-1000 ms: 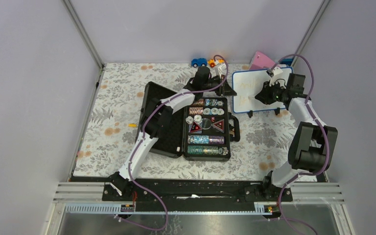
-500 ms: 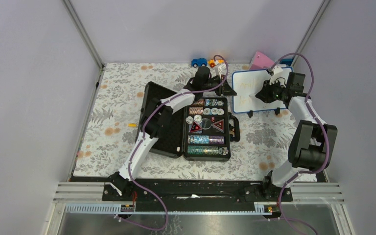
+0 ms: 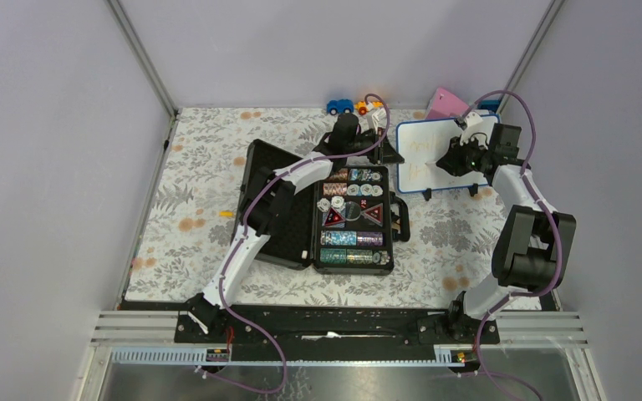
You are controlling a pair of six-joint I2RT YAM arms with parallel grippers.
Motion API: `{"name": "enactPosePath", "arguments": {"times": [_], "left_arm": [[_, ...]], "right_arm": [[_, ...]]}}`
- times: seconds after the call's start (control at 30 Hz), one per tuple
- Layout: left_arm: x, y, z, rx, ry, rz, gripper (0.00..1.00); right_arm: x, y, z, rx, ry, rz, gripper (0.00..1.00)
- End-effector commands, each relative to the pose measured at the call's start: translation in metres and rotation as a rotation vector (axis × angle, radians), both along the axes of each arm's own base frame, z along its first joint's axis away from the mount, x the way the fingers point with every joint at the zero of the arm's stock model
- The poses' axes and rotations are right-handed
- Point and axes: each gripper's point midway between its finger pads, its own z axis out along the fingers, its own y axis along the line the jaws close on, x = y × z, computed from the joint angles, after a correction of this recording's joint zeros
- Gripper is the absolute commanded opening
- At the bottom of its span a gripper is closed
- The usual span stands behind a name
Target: Write a sentence on the whiteboard
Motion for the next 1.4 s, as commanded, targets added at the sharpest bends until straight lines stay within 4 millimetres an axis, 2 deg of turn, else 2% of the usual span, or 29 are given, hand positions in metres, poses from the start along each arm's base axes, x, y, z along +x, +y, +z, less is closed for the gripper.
{"name": "enactPosePath", "arguments": {"times": [0.0,0.17,0.2,0.23,0.4,0.63,0.73,1.07,1.27,1.37], "left_arm": [[0.008,0.011,0.039,-0.038,-0.046,0.019,0.00],[0.008,0.011,0.041,-0.040,-0.048,0.019,0.00],[0.008,0.011,0.041,-0.039,-0.047,0.019,0.00],[0.008,0.011,0.041,-0.039,-0.048,0.020,0.00],[0.008,0.011,0.040,-0.037,-0.047,0.020,0.00],[0.007,0.011,0.040,-0.039,-0.043,0.018,0.00],[0.007,0.011,0.041,-0.038,-0.046,0.018,0.00],[0.007,0.012,0.043,-0.033,-0.053,0.019,0.00],[0.007,0.012,0.040,-0.029,-0.048,0.017,0.00],[0.006,0.012,0.040,-0.027,-0.049,0.014,0.00]], "right_arm": [[0.000,-0.003,0.007,-0.053,-0.035,-0.004,0.00],[-0.002,-0.002,0.008,-0.049,-0.030,-0.001,0.00],[0.003,-0.009,0.008,-0.188,-0.133,0.110,0.00],[-0.002,-0.001,0.009,-0.050,-0.037,0.008,0.00],[-0.006,0.002,0.014,-0.039,-0.038,0.016,0.00],[-0.018,0.023,0.054,0.060,-0.092,0.081,0.00],[-0.020,0.027,0.065,0.084,-0.100,0.092,0.00],[-0.018,-0.001,0.045,0.027,-0.072,0.021,0.00],[-0.014,-0.013,0.044,0.015,-0.090,-0.046,0.00],[-0.016,-0.012,0.040,0.006,-0.092,-0.025,0.00]]}}
